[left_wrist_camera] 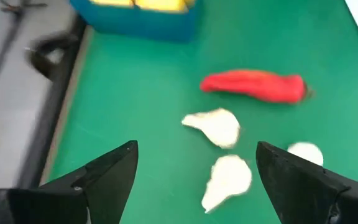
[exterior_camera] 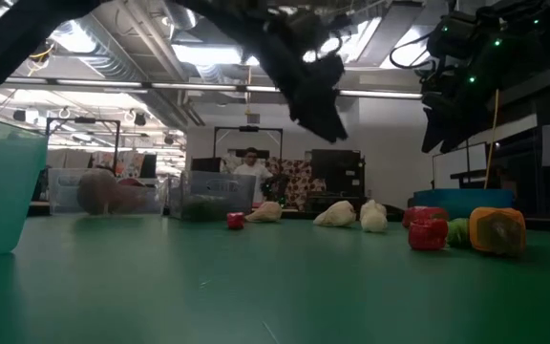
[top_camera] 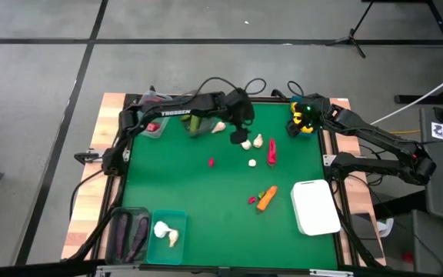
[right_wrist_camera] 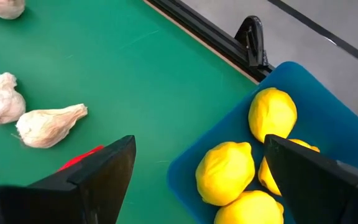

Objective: Sort produce into baskets
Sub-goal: Put the garlic into the green bin

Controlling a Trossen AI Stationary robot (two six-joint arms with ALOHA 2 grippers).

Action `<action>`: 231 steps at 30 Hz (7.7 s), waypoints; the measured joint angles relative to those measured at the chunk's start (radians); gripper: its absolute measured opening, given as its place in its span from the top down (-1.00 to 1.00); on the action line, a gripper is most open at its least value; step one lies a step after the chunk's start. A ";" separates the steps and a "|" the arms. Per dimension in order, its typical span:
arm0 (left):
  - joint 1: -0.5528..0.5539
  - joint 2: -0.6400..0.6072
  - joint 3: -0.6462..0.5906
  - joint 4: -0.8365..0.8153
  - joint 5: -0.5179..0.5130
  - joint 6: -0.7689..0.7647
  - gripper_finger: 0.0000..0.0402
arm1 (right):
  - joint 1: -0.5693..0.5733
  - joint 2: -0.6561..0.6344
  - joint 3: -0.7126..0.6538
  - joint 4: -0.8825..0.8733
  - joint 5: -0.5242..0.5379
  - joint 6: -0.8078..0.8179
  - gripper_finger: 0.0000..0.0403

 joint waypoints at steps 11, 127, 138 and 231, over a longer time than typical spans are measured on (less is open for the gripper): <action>0.001 0.096 -0.001 -0.028 0.130 0.180 -0.60 | 0.000 0.000 0.000 0.005 -0.021 -0.003 -0.74; -1.081 -0.274 -0.093 -0.772 -0.303 -1.452 0.22 | 0.000 0.000 0.000 0.068 -0.218 0.034 -0.74; -1.075 -0.273 -0.315 -0.618 -0.210 -1.459 0.22 | 0.000 0.000 0.000 0.068 -0.218 0.034 -0.74; -0.380 -0.334 -0.399 -0.388 -0.523 -0.925 -0.40 | 0.000 0.000 0.000 0.042 -0.231 0.006 -0.74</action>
